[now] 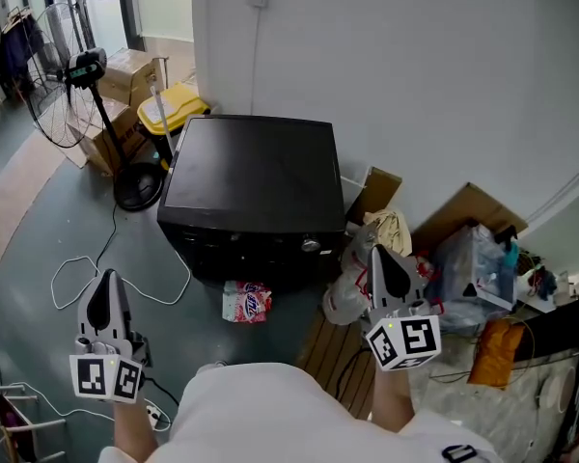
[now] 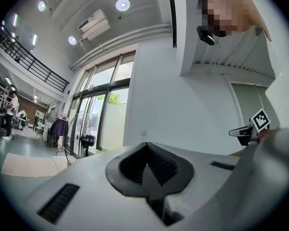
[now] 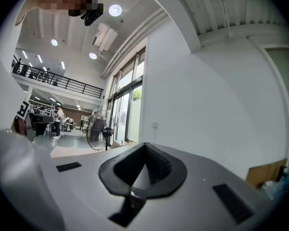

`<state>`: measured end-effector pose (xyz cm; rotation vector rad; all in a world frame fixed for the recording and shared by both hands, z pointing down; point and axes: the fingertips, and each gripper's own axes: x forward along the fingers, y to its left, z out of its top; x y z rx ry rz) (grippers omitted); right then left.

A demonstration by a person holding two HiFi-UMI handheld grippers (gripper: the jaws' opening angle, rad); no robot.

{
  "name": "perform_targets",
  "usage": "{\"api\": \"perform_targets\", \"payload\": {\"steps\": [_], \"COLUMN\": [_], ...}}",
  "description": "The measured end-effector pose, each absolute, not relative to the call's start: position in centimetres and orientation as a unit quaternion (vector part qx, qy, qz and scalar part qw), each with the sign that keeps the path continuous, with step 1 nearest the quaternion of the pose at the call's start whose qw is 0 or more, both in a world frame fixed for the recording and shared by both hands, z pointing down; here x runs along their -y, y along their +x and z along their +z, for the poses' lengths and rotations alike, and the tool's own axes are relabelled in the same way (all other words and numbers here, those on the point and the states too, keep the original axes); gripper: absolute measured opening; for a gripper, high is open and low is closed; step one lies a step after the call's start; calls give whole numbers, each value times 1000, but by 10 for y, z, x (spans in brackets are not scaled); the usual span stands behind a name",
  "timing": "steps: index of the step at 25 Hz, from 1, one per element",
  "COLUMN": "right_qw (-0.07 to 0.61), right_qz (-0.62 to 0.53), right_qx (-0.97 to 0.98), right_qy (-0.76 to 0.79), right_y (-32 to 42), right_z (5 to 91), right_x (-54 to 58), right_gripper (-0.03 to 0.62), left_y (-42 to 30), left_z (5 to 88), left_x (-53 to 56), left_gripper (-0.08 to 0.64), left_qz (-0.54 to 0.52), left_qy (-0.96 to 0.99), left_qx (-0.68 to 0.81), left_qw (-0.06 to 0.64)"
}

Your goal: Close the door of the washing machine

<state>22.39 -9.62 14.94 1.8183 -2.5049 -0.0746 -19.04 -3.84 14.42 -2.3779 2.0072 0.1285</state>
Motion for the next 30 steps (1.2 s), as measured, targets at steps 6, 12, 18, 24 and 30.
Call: {"api": "perform_targets", "payload": {"steps": [6,12,18,24,30], "right_qw": [28,32,32,52,50], "right_qz": [-20,-6,2,-9,-11], "right_qx": [812,810,809,811,811], "right_qy": [583,586,587,583,584], "right_y": [202,186,172,149,134], "right_z": [152,164,170,180,183], "right_x": [81,68,58,53,49], "right_gripper": [-3,-3,-3,-3,-3], "left_y": [-199,-207,-221,-233,-245], "left_z": [151,155,158,167,169], "left_x": [28,17,7,1,-3], "left_gripper": [3,5,5,4,5], "left_qz": [49,41,38,35,39], "left_qy": [-770,-775,-775,-775,-776], "left_qx": [-636,-630,-630,-630,-630], "left_qw": [-5,-8,-10,-16,-17]}}
